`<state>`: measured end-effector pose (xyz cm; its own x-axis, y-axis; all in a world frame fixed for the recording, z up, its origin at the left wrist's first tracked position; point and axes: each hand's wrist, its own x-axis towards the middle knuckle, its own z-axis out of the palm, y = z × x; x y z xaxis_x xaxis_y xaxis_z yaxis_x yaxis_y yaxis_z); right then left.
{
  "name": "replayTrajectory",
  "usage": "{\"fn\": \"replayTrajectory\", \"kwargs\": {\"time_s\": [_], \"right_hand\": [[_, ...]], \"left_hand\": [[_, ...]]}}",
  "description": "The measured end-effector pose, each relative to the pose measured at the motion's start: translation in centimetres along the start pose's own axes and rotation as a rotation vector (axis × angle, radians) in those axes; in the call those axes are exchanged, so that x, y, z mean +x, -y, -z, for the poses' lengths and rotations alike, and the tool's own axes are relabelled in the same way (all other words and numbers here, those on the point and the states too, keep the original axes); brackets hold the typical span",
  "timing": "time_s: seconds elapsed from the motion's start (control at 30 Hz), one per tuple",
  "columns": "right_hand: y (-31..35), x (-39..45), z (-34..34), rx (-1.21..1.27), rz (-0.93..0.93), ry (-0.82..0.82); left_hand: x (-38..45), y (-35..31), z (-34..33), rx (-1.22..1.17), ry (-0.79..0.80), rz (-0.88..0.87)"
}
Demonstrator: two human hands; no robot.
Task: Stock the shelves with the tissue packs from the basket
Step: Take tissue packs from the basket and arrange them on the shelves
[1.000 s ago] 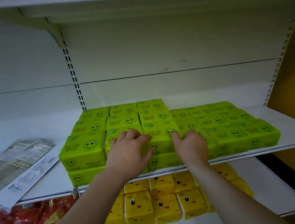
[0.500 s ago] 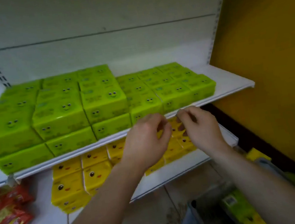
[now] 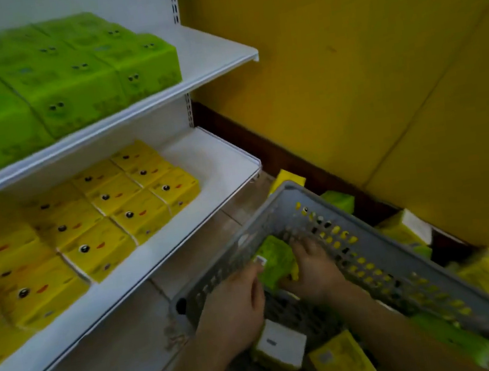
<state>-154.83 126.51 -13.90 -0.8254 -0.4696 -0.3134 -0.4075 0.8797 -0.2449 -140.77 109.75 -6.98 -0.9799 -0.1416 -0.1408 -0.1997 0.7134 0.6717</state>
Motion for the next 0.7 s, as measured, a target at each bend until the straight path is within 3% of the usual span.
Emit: {"fn": "replayTrajectory", "kwargs": {"time_s": [0.07, 0.17, 0.33, 0.47, 0.57, 0.7], "right_hand": [[-0.2, 1.2, -2.6, -0.084, 0.003, 0.033], [-0.3, 3.1, -5.6, -0.149, -0.012, 0.080], [-0.3, 3.6, -6.2, -0.027, -0.025, -0.055], [0.1, 0.9, -2.6, 0.487, -0.149, -0.053], [1.3, -1.6, 2.0, 1.006, -0.264, 0.091], [3.3, -3.5, 6.7, 1.111, -0.248, 0.225]], "left_hand": [[-0.2, 0.7, -0.9, -0.016, 0.042, 0.041], [-0.2, 1.2, -1.2, -0.067, -0.020, 0.053], [-0.2, 1.6, -1.4, -0.068, -0.141, 0.074], [-0.3, 1.7, -1.6, -0.069, -0.112, 0.084], [0.1, 1.2, -1.5, -0.162, -0.090, 0.060], [-0.1, -0.7, -0.2, -0.544, -0.051, 0.115]]}}
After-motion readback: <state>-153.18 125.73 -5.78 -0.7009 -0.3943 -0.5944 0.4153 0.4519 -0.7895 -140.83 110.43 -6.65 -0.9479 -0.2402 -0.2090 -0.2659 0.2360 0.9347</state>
